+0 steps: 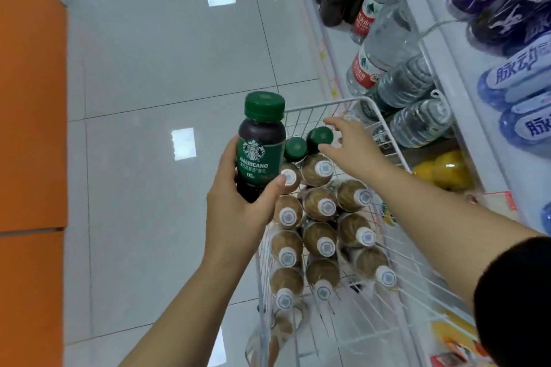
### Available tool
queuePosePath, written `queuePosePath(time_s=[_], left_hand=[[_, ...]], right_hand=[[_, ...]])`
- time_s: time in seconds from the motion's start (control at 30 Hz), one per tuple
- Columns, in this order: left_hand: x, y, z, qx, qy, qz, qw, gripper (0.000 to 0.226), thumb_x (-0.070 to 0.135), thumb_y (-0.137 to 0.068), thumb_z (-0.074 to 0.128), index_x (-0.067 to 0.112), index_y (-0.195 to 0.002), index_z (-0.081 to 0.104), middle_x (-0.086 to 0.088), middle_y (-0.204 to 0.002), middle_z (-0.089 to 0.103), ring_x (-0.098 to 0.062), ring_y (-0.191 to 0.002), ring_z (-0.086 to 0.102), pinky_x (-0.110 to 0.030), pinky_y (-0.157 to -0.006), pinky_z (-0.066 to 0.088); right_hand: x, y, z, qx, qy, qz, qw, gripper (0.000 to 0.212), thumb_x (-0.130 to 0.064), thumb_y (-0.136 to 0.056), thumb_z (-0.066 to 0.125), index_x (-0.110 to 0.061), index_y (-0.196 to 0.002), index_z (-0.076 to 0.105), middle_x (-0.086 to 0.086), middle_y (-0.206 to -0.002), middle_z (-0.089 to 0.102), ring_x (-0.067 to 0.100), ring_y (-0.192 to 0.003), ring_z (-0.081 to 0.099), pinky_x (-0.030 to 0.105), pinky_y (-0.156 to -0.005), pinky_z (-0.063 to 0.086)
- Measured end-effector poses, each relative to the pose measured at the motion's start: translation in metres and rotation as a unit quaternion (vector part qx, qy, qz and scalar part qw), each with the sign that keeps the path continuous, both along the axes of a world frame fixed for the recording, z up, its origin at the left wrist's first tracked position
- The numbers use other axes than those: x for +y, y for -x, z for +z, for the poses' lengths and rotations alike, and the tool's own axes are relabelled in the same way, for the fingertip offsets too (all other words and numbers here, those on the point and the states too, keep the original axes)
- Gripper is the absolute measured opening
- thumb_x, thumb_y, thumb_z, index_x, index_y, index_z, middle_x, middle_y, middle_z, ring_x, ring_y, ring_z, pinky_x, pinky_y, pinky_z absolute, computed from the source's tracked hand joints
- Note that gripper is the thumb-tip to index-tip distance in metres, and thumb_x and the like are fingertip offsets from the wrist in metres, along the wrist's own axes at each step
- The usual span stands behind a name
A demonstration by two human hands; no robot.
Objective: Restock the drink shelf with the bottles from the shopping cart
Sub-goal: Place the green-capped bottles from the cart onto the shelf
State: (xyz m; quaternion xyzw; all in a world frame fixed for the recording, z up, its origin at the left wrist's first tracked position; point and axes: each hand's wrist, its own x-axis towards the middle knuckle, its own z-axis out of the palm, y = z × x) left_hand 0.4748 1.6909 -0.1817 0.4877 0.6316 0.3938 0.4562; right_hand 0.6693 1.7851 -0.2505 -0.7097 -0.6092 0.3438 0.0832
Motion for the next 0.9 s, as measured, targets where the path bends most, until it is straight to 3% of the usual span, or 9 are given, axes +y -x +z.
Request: queuePosePath(time_s=[0.2,0.3,0.4,0.47,0.6,0.73,0.9], left_hand=[[-0.009,0.007,-0.002,-0.009,-0.006,-0.012,1.0,0.062,0.016,-0.076,0.073,0.049,-0.119,0.042,0.027,-0.107,0.061,0.007,-0.1,0.059,-0.011,-0.079,0.05],[-0.016,0.004,0.009,-0.01,-0.004,-0.025,1.0,0.064,0.013,-0.076,0.073,0.05,-0.117,0.041,0.029,-0.107,0.06,0.008,-0.101,0.058,-0.006,-0.077,0.046],[-0.022,-0.007,0.025,-0.016,-0.004,-0.028,0.999,0.066,0.015,-0.077,0.074,0.045,-0.125,0.041,0.026,-0.111,0.059,0.01,-0.102,0.057,-0.005,-0.077,0.046],[-0.026,-0.021,0.042,-0.025,-0.006,-0.034,0.999,0.068,0.015,-0.077,0.074,0.037,-0.132,0.041,0.024,-0.113,0.059,0.01,-0.101,0.058,-0.005,-0.078,0.046],[-0.036,-0.062,0.096,-0.043,-0.033,-0.075,0.996,0.07,0.013,-0.077,0.075,0.03,-0.136,0.041,0.03,-0.102,0.06,0.014,-0.094,0.058,-0.003,-0.074,0.045],[-0.054,-0.109,0.164,-0.068,-0.09,-0.146,0.983,0.067,0.014,-0.077,0.075,0.047,-0.123,0.04,0.044,-0.096,0.057,0.015,-0.093,0.057,-0.002,-0.073,0.043],[-0.091,-0.169,0.255,-0.121,-0.156,-0.268,0.943,0.062,0.02,-0.077,0.075,0.044,-0.125,0.043,0.031,-0.097,0.063,0.006,-0.083,0.062,-0.012,-0.071,0.051]], right_hand=[[0.013,0.009,-0.037,-0.09,-0.037,0.018,0.995,0.049,-0.016,-0.081,0.069,-0.014,-0.125,0.05,0.014,-0.124,0.055,0.032,-0.112,0.051,0.037,-0.089,0.043],[0.001,-0.003,-0.019,-0.055,-0.085,-0.027,0.995,0.043,-0.016,-0.08,0.07,-0.014,-0.12,0.054,0.011,-0.12,0.057,0.03,-0.108,0.054,0.032,-0.088,0.042],[-0.026,-0.018,0.041,0.007,-0.155,-0.078,0.985,0.042,-0.021,-0.078,0.071,-0.017,-0.118,0.057,0.006,-0.116,0.058,0.022,-0.105,0.054,0.025,-0.085,0.04],[-0.049,-0.034,0.096,0.04,-0.204,-0.114,0.971,0.042,-0.024,-0.075,0.074,-0.02,-0.115,0.061,0.002,-0.11,0.061,0.018,-0.098,0.058,0.025,-0.085,0.047],[-0.1,-0.072,0.21,0.11,-0.266,-0.179,0.941,0.037,-0.028,-0.07,0.077,-0.027,-0.104,0.063,-0.006,-0.093,0.063,0.0,-0.082,0.058,0.003,-0.072,0.043],[-0.159,-0.105,0.313,0.143,-0.348,-0.233,0.897,0.025,-0.033,-0.069,0.07,-0.04,-0.09,0.059,-0.012,-0.091,0.064,0.0,-0.082,0.06,0.007,-0.072,0.044],[-0.243,-0.145,0.418,0.122,-0.445,-0.294,0.837,0.021,-0.035,-0.068,0.074,-0.036,-0.084,0.06,-0.006,-0.082,0.065,-0.002,-0.067,0.058,0.014,-0.066,0.045]])
